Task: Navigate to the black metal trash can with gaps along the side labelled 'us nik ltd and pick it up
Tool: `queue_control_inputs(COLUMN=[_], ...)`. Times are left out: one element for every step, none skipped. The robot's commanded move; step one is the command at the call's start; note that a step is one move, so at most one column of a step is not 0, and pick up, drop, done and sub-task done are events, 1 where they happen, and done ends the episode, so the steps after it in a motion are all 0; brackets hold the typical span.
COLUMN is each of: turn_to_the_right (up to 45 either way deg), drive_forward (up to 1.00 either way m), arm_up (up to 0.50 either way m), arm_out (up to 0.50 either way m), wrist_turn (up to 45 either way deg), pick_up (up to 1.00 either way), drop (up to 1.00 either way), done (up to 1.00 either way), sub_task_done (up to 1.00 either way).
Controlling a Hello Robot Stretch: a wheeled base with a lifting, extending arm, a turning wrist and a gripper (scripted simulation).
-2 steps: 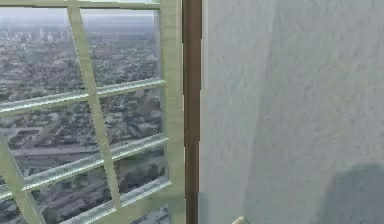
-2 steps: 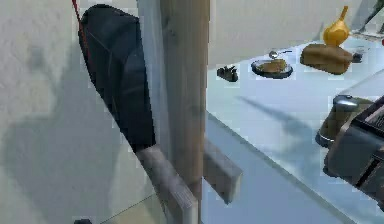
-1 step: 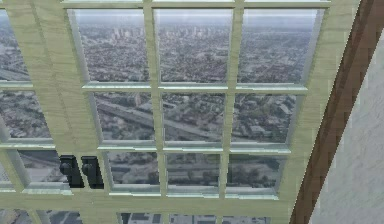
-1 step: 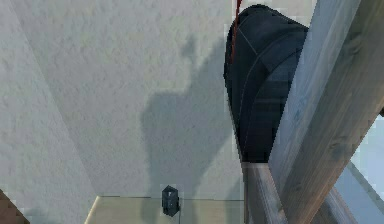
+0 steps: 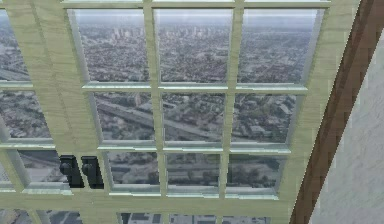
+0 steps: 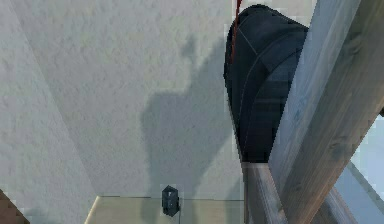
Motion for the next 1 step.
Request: queue_control_inputs(turn_to_the_right=[0.0], drive_forward=[0.0], arm_up=[0.0], arm_out=[0.5], wrist_turn=[0.0], pick_up=[0.0], drop=[0.0], done=[0.0], sub_task_done=[0.0])
